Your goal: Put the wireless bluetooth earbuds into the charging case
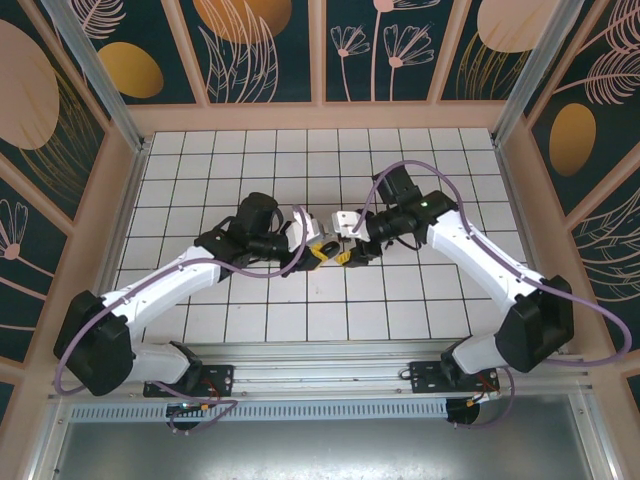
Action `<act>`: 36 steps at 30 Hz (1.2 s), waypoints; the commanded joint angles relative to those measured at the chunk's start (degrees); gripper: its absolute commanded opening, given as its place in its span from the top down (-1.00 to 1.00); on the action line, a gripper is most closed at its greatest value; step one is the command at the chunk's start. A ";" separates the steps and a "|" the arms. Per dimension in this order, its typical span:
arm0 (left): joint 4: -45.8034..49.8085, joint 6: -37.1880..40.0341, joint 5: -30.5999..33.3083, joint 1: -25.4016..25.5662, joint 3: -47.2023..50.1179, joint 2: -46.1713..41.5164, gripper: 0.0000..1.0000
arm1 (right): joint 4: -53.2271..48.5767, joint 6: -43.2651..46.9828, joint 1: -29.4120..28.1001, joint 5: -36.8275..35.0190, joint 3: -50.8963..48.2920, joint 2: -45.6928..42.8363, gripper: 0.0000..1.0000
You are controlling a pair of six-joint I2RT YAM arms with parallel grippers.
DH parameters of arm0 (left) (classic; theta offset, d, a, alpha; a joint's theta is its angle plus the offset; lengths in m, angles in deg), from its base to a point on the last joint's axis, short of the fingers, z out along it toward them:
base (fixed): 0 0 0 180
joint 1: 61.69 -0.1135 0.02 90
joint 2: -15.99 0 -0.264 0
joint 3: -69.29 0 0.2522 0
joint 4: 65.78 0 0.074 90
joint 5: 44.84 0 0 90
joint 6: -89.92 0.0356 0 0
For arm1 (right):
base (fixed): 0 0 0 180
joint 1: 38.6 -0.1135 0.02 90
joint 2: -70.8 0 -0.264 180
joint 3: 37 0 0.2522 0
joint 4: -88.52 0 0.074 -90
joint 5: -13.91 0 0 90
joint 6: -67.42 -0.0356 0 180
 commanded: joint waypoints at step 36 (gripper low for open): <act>-34.59 -12.39 0.26 -0.03 14.87 -7.31 -0.25 | 45.96 -37.84 9.60 22.54 -28.03 -19.64 0.72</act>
